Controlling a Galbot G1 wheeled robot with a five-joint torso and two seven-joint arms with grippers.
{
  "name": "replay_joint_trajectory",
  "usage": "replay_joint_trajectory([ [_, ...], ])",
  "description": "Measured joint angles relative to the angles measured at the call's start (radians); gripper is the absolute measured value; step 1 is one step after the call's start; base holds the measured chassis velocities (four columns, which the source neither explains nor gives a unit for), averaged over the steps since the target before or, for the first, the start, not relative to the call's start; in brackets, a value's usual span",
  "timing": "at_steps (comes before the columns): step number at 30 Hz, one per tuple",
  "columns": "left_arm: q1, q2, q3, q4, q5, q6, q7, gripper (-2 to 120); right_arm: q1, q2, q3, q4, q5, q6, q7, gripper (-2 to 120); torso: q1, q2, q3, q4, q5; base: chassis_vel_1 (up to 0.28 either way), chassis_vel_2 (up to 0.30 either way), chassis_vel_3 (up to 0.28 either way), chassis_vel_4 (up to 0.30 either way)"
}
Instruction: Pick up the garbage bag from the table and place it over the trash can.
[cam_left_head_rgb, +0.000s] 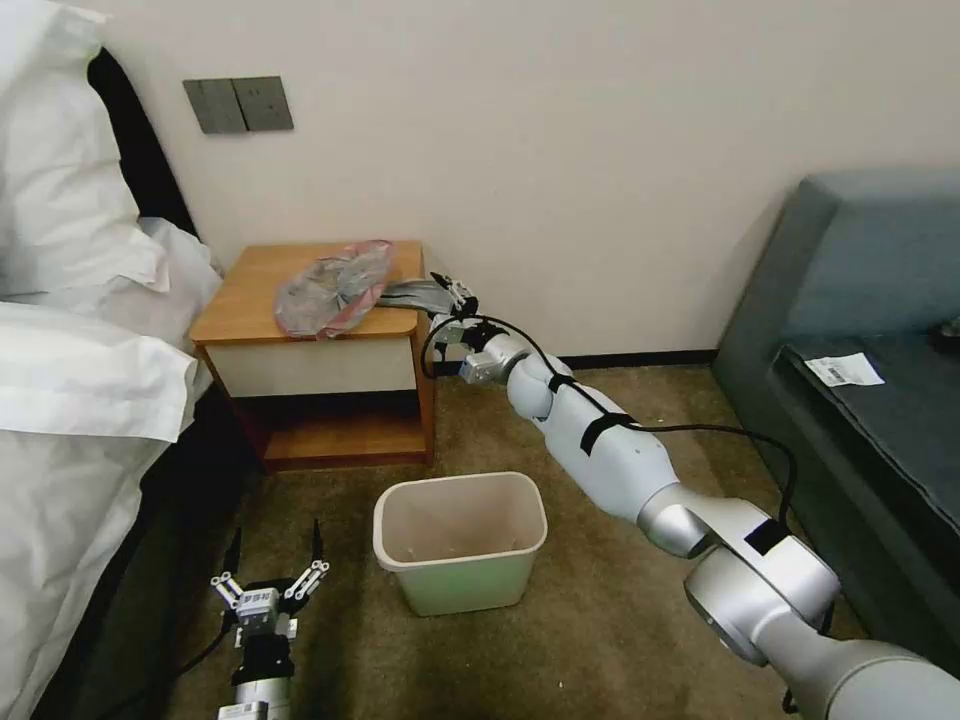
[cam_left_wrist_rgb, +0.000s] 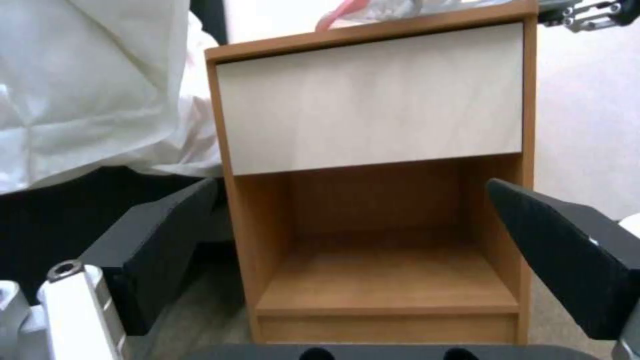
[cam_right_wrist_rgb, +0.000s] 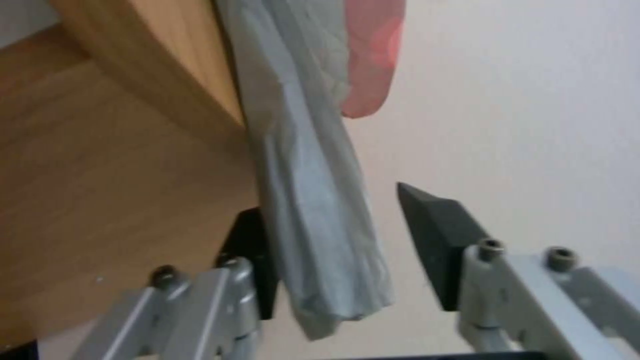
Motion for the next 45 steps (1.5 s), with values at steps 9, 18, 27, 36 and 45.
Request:
replay_joint_trajectory([
  [9, -0.002, 0.000, 0.003, -0.006, 0.007, 0.001, -0.001, 100, -0.010, -0.003, -0.006, -0.007, -0.010, 0.002, -0.003, 8, 0.000, 0.000, 0.000, 0.0000, 0.0000, 0.000, 0.000, 0.000, 0.000],
  [18, 0.000, 0.000, 0.001, -0.016, 0.006, 0.004, -0.002, 100, -0.017, -0.002, -0.004, -0.001, -0.012, 0.002, -0.005, 0, 0.000, 0.000, 0.000, 0.0000, 0.0000, 0.000, 0.000, 0.000, 0.000],
  [27, -0.003, 0.000, -0.001, -0.013, 0.007, 0.014, -0.004, 100, -0.076, -0.025, 0.017, 0.090, -0.015, -0.005, 0.021, 0, 0.000, 0.000, 0.000, 0.0000, 0.0000, 0.000, 0.000, 0.000, 0.000],
  [36, -0.030, 0.011, -0.016, -0.024, -0.047, 0.044, -0.005, 100, -0.220, -0.065, 0.079, 0.287, -0.028, 0.003, 0.026, 0, 0.000, 0.000, 0.000, 0.0001, 0.0000, 0.000, 0.000, 0.000, 0.000],
  [45, -0.097, 0.054, -0.038, -0.053, -0.187, 0.082, -0.001, 100, -0.416, -0.123, 0.097, 0.539, -0.051, 0.005, 0.013, 0, 0.000, 0.000, 0.000, -0.0001, 0.0000, 0.000, 0.000, 0.000, 0.000],
])
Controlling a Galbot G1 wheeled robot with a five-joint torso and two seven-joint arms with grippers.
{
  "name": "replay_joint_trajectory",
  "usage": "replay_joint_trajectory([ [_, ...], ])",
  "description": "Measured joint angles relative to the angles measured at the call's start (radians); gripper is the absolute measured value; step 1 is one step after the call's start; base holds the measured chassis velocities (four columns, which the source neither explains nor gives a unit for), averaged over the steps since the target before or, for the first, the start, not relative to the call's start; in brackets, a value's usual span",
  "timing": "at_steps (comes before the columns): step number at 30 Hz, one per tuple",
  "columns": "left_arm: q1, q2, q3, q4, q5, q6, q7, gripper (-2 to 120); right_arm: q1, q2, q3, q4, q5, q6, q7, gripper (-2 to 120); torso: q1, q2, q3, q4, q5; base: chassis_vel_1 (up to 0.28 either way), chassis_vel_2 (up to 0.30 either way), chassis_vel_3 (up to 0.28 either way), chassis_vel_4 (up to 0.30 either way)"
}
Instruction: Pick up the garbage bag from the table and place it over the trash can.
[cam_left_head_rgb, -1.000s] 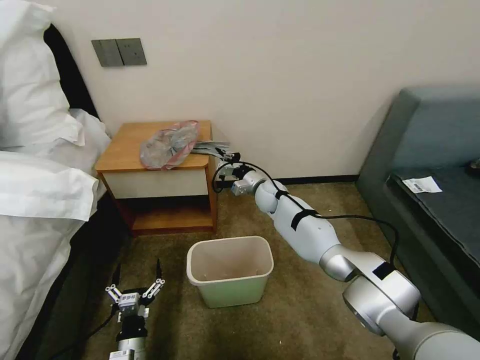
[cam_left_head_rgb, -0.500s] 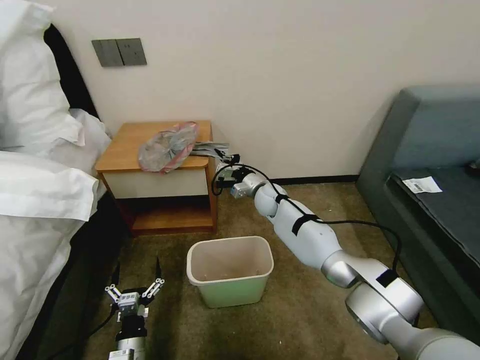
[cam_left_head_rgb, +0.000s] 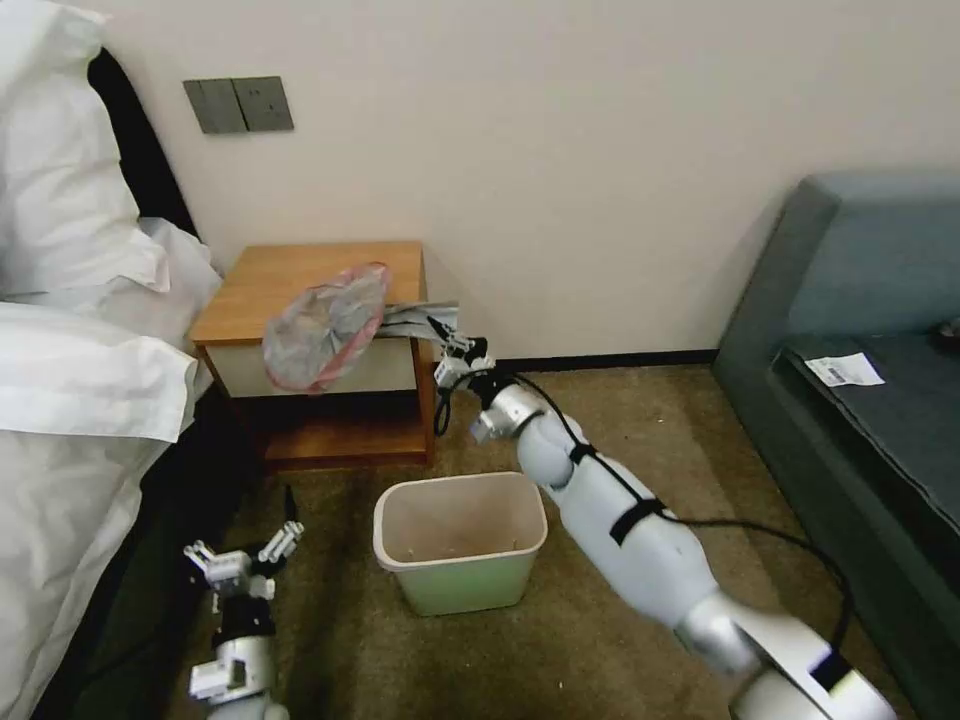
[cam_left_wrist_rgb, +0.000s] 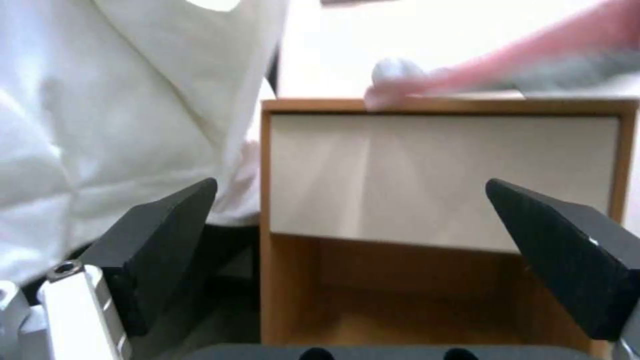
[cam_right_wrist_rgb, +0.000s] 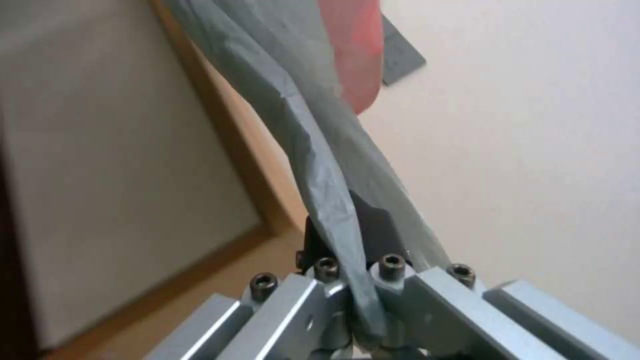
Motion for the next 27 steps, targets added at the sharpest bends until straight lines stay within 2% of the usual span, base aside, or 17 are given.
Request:
replay_joint_trajectory([
  [4, 0.004, 0.012, -0.008, -0.021, -0.046, -0.001, 0.003, 100, -0.062, -0.014, -0.001, 0.065, -0.020, 0.005, -0.012, 0, 0.000, 0.000, 0.000, 0.0002, 0.0000, 0.000, 0.000, 0.000, 0.000],
  [7, 0.028, 0.014, -0.010, -0.058, -0.155, -0.009, 0.040, 100, -0.122, -0.026, 0.011, 0.098, -0.037, 0.016, -0.015, 0, 0.000, 0.000, 0.000, 0.0003, 0.0001, 0.000, 0.000, 0.000, 0.000],
  [11, 0.039, 0.024, -0.018, -0.061, -0.231, -0.020, 0.061, 100, -0.204, -0.051, 0.030, 0.128, -0.054, 0.035, -0.015, 0, 0.000, 0.000, 0.000, 0.0002, 0.0000, 0.000, 0.000, 0.000, 0.000],
  [19, 0.046, 0.039, -0.028, -0.045, -0.245, -0.029, 0.060, 100, -0.341, -0.103, 0.073, 0.184, -0.091, 0.072, -0.017, 0, 0.000, 0.000, 0.000, 0.0000, 0.0000, 0.000, 0.000, 0.000, 0.000],
  [27, 0.045, 0.024, -0.011, -0.042, -0.225, -0.028, 0.058, 100, -0.397, -0.140, 0.079, 0.211, -0.102, 0.097, -0.032, 0, 0.000, 0.000, 0.000, 0.0001, 0.0001, 0.000, 0.000, 0.000, 0.000],
])
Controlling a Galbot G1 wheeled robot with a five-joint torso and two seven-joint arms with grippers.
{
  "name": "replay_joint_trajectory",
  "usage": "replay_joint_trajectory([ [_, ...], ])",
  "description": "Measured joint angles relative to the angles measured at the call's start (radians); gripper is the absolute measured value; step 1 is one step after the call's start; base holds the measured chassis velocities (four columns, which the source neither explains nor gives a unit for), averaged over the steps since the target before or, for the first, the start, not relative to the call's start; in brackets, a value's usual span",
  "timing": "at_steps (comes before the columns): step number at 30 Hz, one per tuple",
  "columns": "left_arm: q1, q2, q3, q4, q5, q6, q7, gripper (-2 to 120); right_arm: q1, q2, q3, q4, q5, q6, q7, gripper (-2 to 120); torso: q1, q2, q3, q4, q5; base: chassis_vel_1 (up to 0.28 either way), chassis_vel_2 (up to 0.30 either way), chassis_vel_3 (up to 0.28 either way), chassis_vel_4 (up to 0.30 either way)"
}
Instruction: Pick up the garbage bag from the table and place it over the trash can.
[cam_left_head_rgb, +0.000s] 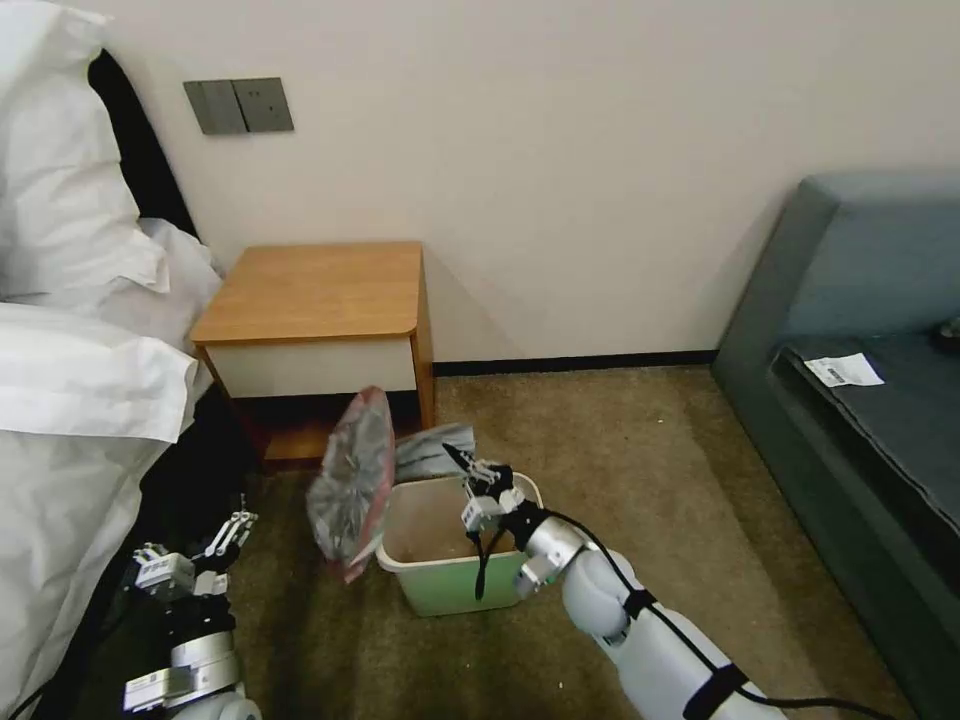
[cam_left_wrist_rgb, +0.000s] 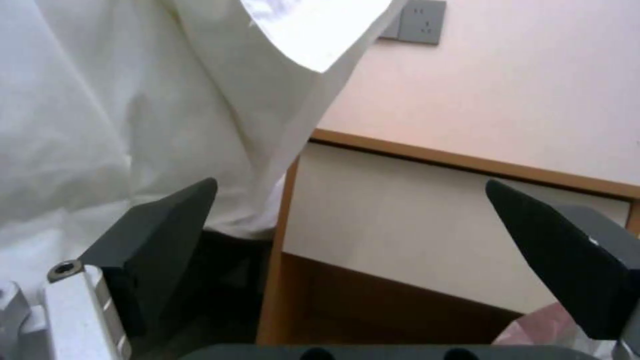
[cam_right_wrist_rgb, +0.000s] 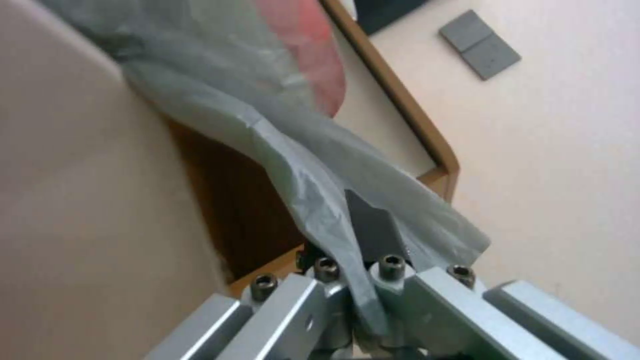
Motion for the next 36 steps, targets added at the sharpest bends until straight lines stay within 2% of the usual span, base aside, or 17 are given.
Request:
replay_joint_trajectory([
  [7, -0.005, 0.002, 0.004, 0.009, 0.006, 0.001, -0.001, 100, -0.026, -0.067, -0.012, 0.032, 0.035, 0.011, -0.029, 0, 0.000, 0.000, 0.000, 0.0000, -0.0001, 0.000, 0.000, 0.000, 0.000],
  [13, -0.010, 0.002, 0.011, 0.015, 0.015, 0.002, -0.002, 100, -0.059, -0.092, -0.012, 0.057, 0.065, 0.010, -0.044, 0, 0.000, 0.000, 0.000, 0.0000, -0.0001, 0.000, 0.000, 0.000, 0.000],
  [26, -0.011, -0.008, 0.019, 0.021, 0.046, 0.005, -0.018, 100, -0.071, -0.139, -0.001, 0.101, 0.229, -0.005, -0.178, 0, 0.000, 0.000, 0.000, 0.0001, -0.0001, 0.000, 0.000, 0.000, 0.000],
  [29, -0.011, -0.007, 0.019, 0.021, 0.048, 0.006, -0.019, 100, -0.076, -0.146, -0.002, 0.109, 0.248, -0.007, -0.195, 7, 0.000, 0.000, 0.000, 0.0001, -0.0001, 0.000, 0.000, 0.000, 0.000],
  [31, -0.013, -0.007, 0.020, 0.015, 0.052, 0.012, -0.019, 100, -0.079, -0.150, 0.004, 0.118, 0.260, -0.010, -0.215, 18, 0.000, 0.000, 0.000, 0.0001, -0.0001, 0.000, 0.000, 0.000, 0.000],
  [32, -0.013, -0.007, 0.020, 0.015, 0.052, 0.012, -0.019, 100, -0.079, -0.150, 0.004, 0.118, 0.260, -0.010, -0.215, 18, 0.000, 0.000, 0.000, 0.0001, -0.0001, 0.000, 0.000, 0.000, 0.000],
  [35, -0.014, -0.012, 0.022, 0.003, 0.060, 0.018, -0.020, 100, -0.081, -0.159, 0.013, 0.132, 0.273, -0.011, -0.258, 33, 0.000, 0.000, 0.000, 0.0001, -0.0001, 0.000, 0.000, 0.000, 0.000],
  [36, -0.014, -0.012, 0.022, 0.003, 0.060, 0.018, -0.020, 100, -0.081, -0.159, 0.013, 0.132, 0.273, -0.011, -0.258, 33, 0.000, 0.000, 0.000, 0.0001, -0.0001, 0.000, 0.000, 0.000, 0.000],
])
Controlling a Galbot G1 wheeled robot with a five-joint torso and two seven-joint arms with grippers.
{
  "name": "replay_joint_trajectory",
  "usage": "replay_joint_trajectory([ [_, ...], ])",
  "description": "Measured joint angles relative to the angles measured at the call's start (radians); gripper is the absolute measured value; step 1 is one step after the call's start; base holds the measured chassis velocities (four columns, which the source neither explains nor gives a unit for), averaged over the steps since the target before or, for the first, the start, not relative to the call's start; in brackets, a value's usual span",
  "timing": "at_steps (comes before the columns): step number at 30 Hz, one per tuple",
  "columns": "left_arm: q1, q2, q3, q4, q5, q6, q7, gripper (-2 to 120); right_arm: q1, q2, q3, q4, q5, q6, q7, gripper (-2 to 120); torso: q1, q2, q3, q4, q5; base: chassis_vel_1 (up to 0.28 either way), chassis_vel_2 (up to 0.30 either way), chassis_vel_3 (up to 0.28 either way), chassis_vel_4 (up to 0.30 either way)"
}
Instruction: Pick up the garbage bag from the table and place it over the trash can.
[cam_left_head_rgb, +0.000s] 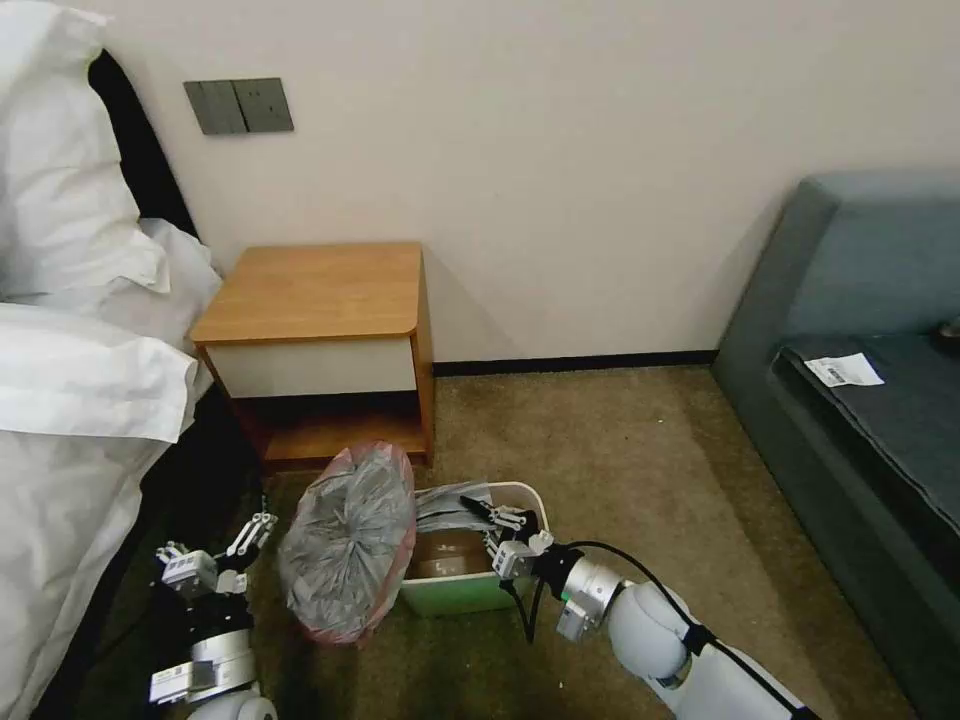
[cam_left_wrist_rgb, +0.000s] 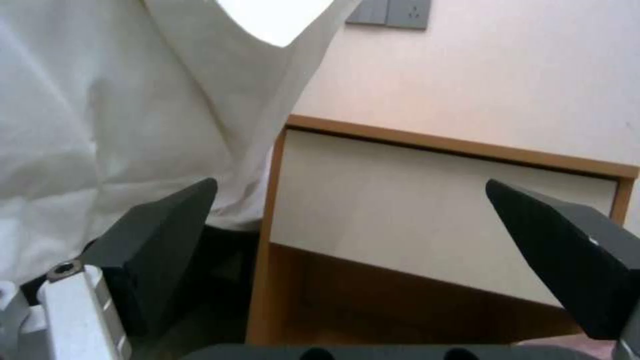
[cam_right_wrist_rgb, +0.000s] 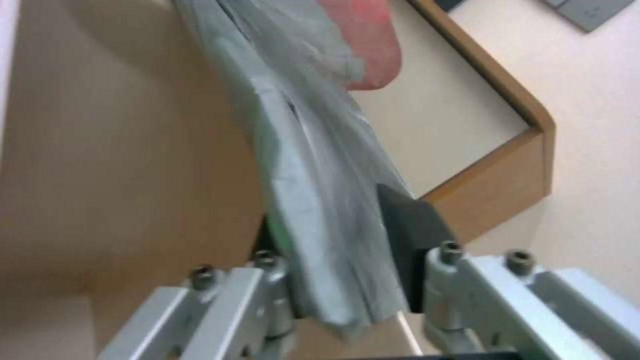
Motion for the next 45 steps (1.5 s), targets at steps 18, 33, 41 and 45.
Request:
replay_joint_trajectory([
  [18, -0.009, -0.006, 0.003, -0.002, 0.012, 0.002, -0.001, 100, -0.007, -0.071, 0.087, 0.080, 0.178, -0.028, -0.178, 98, 0.000, 0.000, 0.000, 0.0000, 0.0000, 0.000, 0.000, 0.000, 0.000],
  [33, -0.022, -0.021, 0.007, -0.008, 0.042, 0.006, -0.001, 100, 0.037, -0.106, 0.135, 0.118, 0.447, -0.110, -0.403, 100, 0.000, 0.000, 0.000, 0.0000, 0.0000, 0.000, 0.000, 0.000, 0.000],
  [41, -0.024, -0.022, 0.007, -0.009, 0.047, 0.007, -0.001, 100, 0.084, -0.156, 0.143, 0.116, 0.541, -0.164, -0.516, 100, 0.000, 0.000, 0.000, 0.0000, 0.0001, 0.000, 0.000, 0.000, 0.000],
  [45, -0.028, -0.026, 0.008, -0.010, 0.051, 0.008, -0.001, 100, 0.103, -0.190, 0.143, 0.117, 0.594, -0.174, -0.572, 100, 0.000, 0.000, 0.000, 0.0000, 0.0000, 0.000, 0.000, 0.000, 0.000],
])
